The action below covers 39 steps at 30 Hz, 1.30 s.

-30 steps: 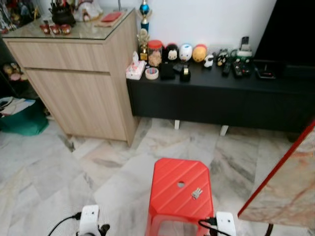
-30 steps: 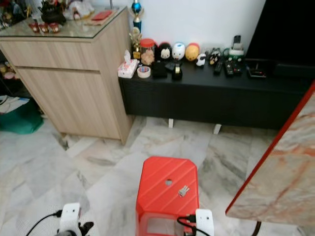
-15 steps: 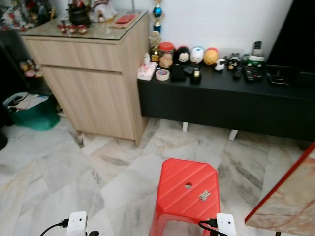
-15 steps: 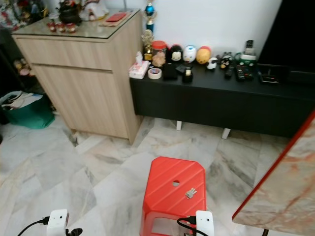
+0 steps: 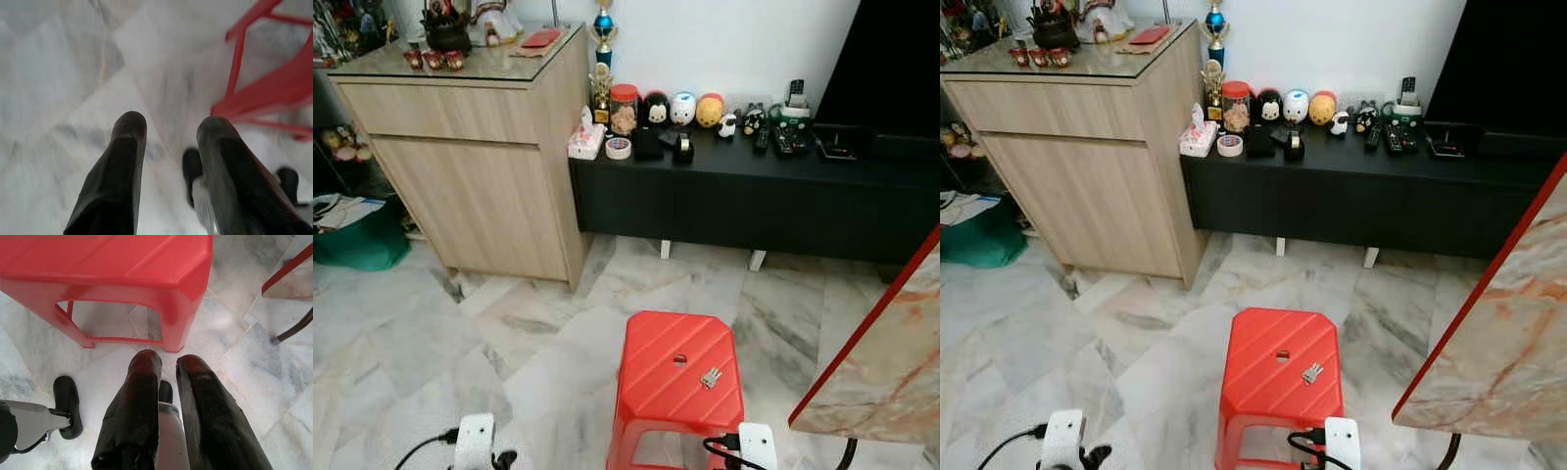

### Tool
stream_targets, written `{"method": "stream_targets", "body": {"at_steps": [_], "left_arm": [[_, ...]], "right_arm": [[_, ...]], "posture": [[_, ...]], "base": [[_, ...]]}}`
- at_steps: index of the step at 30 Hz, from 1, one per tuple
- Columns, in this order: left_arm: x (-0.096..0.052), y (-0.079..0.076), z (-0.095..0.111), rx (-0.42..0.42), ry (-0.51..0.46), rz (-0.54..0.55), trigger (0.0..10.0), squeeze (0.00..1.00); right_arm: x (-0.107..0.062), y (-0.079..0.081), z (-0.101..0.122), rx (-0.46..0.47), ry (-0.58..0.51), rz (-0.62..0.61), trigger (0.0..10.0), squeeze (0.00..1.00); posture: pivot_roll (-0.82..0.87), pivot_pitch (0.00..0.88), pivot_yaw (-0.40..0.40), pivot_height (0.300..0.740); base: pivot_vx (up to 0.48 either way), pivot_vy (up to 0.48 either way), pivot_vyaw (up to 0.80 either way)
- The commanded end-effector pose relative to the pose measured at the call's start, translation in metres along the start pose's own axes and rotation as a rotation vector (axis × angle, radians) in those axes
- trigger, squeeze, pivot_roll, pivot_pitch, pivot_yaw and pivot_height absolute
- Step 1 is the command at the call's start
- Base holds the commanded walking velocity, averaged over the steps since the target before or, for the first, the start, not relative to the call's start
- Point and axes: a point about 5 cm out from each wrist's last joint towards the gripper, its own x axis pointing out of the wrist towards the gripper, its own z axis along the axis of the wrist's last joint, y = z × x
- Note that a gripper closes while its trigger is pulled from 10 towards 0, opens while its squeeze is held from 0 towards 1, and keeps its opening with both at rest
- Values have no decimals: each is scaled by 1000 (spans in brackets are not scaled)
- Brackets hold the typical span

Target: Hang keys on a hook

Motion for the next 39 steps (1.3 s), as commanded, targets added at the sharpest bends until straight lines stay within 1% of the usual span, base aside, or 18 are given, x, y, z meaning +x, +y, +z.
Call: {"method": "stream_targets", "body": {"at_steps": [1,2,3,7,8,12,13,15,16,20,25,31,34,37,39], "left_arm": [[1,4,9,25,-32,-5,10000,0],[3,4,19,37,-56,-14,10000,0],[4,4,23,40,-65,-18,10000,0],[5,0,25,46,-63,-26,10000,0],[6,-4,25,46,-53,-29,10000,0],[5,-8,14,0,2,-28,10000,0],[5,-8,14,0,2,-28,10000,0],[3,-8,2,-6,47,-19,10000,0],[3,-8,2,-6,47,-19,10000,0],[-3,-8,-22,-15,119,-8,10000,0],[-6,-4,-31,-13,137,-5,10000,0],[-8,4,-31,-18,142,5,10000,0],[-7,5,-29,-17,138,6,10000,0],[-5,-1,-25,-15,135,2,10000,0],[-3,-7,-24,-13,133,-4,10000,0]], "right_arm": [[0,-1,-1,10,0,-6,10000,0],[0,0,-1,9,1,-5,10000,0],[0,0,-1,9,1,-4,10000,0],[0,0,-1,12,1,-3,10000,0],[0,0,-1,13,1,-3,10000,0],[0,0,-1,17,3,-3,10000,0],[0,0,-1,17,3,-3,10000,0],[0,0,-1,17,6,-1,10000,0],[0,0,-1,17,6,-1,10000,0],[0,0,-2,17,11,6,10000,0],[0,0,-2,15,11,6,10000,0],[0,-1,-2,12,11,5,10000,0],[0,-1,-2,12,11,6,10000,0],[0,0,-2,12,11,6,10000,0],[0,0,-2,12,12,5,10000,0]], "posture": [[28,0,24,740],[28,0,26,740],[27,0,26,740],[24,0,28,740],[24,0,28,740],[21,0,28,740],[21,0,28,740],[25,0,26,740],[25,0,26,740],[25,0,24,740],[23,0,20,740],[23,0,20,740],[23,0,20,740],[20,0,22,740],[20,0,23,740]], "base": [[0,0,0],[0,0,0],[0,0,0],[0,0,0],[0,0,0],[0,0,0],[0,0,0],[0,0,0],[0,0,0],[0,0,0],[0,0,0],[0,434,0],[0,480,0],[0,480,0],[0,480,0]]}}
